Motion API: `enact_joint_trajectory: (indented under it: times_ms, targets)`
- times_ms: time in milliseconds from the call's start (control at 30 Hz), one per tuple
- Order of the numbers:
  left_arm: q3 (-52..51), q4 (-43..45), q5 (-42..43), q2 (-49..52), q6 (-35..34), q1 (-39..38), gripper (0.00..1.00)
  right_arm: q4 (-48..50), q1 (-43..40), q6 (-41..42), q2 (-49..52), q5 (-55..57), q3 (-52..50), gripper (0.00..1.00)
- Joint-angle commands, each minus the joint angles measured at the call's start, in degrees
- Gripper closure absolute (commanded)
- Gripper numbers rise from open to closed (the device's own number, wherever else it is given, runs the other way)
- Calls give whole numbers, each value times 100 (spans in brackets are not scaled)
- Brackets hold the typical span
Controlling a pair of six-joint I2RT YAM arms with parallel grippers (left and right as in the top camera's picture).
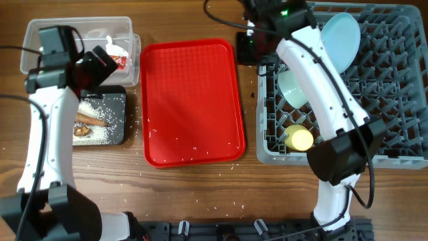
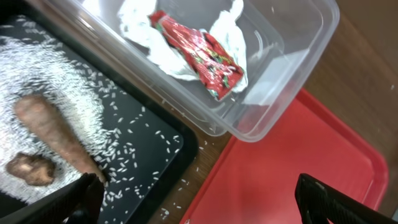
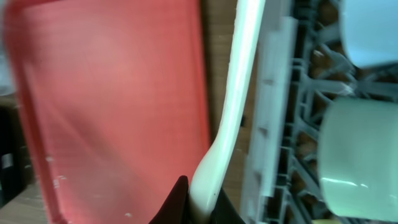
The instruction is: Sort waste into correct bins and load items into the dishwasher rack
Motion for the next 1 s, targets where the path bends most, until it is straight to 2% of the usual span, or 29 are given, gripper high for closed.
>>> enact_joint_trajectory:
  times_ms: [0,167,333,433,467,500,567,600,667,800,967]
  targets:
    - [37,79,22,168,225,-120,0,-61,-302,-339,105,133,-299,96]
    - [37,216,7,173,225,-118,0,-107,-634,-988,105,44,-645,96]
    - [37,262,7,173,225,-118,0,11,-815,-1021,105,44,-1032,95]
    - [37,256,7,173,225,-118,0,111,-855,-997,105,44,-1145,83]
    - [37,254,7,173,225,-118,0,160,-855,-988,105,44,-1174,76]
    - [37,256,7,173,225,-118,0,186,-855,-973,105,44,-1193,67]
    - [37,256,7,173,225,-118,0,223,-855,-935,105,44,-1196,41]
    - [37,256,7,173,225,-118,0,258,-855,-935,105,44,-1196,37]
    - [37,254,7,173,225,-118,0,313,-855,-890,105,44,-1187,32]
    - [37,254,7,173,225,-118,0,195,-848,-852,-24,-90,-953,29]
    - [37,256,7,173,225,-118,0,-26,-848,-953,-1012,-326,-844,25]
